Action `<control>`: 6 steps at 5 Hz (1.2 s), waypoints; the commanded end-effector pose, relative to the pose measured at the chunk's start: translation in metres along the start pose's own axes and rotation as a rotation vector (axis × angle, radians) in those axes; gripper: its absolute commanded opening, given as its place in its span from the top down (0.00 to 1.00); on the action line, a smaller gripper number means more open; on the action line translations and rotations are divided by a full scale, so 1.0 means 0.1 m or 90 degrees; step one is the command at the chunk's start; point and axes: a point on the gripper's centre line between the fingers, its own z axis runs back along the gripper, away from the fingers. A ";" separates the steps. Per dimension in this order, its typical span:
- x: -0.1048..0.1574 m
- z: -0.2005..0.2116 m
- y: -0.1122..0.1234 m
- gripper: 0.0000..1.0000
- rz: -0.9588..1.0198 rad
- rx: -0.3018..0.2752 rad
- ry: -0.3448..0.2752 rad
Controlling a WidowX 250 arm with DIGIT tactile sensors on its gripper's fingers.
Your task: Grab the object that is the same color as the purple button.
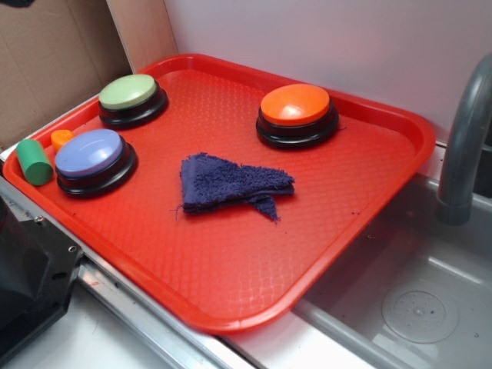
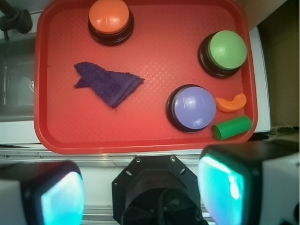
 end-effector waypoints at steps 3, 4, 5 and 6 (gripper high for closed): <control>0.60 -1.05 -0.31 0.00 -0.285 0.001 -0.004; 0.60 -1.05 -0.31 0.00 -0.285 0.001 -0.004; 0.60 -1.05 -0.31 0.00 -0.285 0.001 -0.004; 0.60 -1.05 -0.31 0.00 -0.285 0.001 -0.004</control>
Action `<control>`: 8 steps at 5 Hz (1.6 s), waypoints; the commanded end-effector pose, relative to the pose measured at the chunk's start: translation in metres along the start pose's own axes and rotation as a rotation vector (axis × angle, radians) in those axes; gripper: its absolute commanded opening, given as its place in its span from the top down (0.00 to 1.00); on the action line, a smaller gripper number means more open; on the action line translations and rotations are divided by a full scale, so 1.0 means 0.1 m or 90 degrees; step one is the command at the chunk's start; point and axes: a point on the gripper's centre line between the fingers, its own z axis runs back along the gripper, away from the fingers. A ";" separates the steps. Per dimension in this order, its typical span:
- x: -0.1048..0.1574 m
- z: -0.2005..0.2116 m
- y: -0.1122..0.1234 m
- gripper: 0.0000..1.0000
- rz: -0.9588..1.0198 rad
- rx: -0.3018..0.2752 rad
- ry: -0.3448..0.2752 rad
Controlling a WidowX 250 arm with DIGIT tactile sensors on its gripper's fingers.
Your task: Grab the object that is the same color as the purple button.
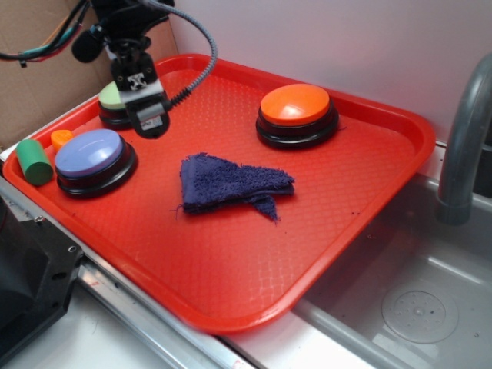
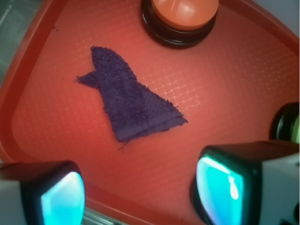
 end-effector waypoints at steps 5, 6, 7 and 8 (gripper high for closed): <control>0.30 -1.23 -0.07 1.00 -0.112 -0.011 -0.005; 0.29 -1.13 -0.07 1.00 -0.106 -0.019 0.000; 0.22 -1.04 0.00 1.00 -0.064 -0.006 0.032; 0.10 -0.92 0.12 1.00 -0.008 -0.005 0.069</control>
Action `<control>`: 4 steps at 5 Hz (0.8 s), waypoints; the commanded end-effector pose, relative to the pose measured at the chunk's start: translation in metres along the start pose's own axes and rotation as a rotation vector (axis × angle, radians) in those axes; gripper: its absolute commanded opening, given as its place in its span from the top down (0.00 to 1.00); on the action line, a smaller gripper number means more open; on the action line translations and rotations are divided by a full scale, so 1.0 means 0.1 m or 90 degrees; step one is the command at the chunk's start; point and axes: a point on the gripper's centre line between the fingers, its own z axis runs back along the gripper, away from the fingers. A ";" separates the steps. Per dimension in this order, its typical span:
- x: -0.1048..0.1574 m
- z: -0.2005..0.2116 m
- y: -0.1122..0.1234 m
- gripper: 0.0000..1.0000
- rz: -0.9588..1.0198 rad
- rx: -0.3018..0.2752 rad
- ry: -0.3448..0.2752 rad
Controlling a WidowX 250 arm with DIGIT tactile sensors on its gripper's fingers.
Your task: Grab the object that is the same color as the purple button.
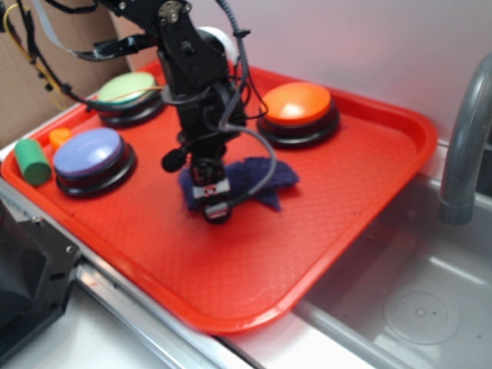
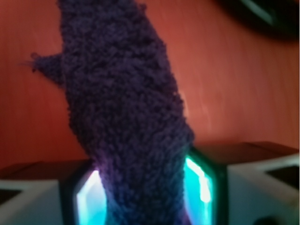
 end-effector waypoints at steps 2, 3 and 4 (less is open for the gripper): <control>-0.26 0.49 0.17 1.00 0.149 0.036 0.017; -0.23 1.00 0.08 1.00 0.199 0.056 -0.032; -0.06 1.47 -0.08 1.00 0.242 0.065 -0.043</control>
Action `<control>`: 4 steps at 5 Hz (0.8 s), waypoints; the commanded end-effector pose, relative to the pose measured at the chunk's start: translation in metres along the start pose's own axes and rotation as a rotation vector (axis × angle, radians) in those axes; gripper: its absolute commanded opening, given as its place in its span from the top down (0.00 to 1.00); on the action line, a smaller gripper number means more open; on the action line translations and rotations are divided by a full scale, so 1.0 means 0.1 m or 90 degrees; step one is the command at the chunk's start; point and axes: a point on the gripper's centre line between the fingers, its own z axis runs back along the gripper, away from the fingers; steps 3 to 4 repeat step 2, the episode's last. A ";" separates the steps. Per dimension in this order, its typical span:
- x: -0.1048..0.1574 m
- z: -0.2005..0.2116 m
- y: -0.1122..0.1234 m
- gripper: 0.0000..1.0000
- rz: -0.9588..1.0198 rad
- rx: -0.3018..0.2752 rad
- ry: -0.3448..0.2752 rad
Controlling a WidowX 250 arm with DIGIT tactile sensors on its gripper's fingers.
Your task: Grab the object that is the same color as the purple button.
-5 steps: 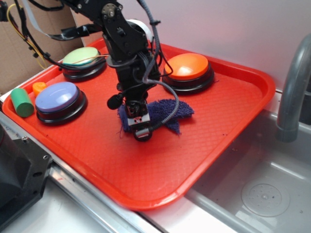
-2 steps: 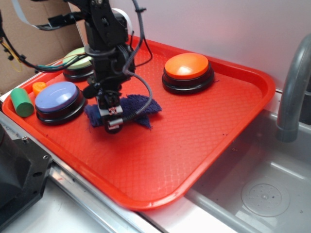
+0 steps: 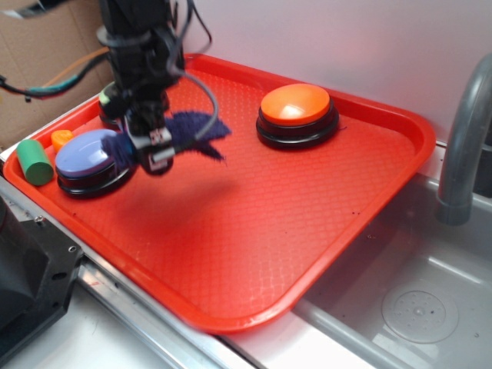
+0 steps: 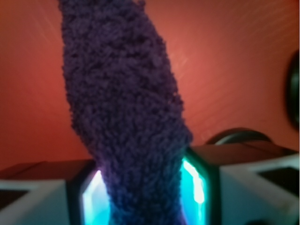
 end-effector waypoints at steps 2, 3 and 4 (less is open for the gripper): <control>0.15 0.95 -0.14 1.00 0.111 -0.033 -0.057; 0.15 0.95 -0.14 1.00 0.111 -0.033 -0.057; 0.15 0.95 -0.14 1.00 0.111 -0.033 -0.057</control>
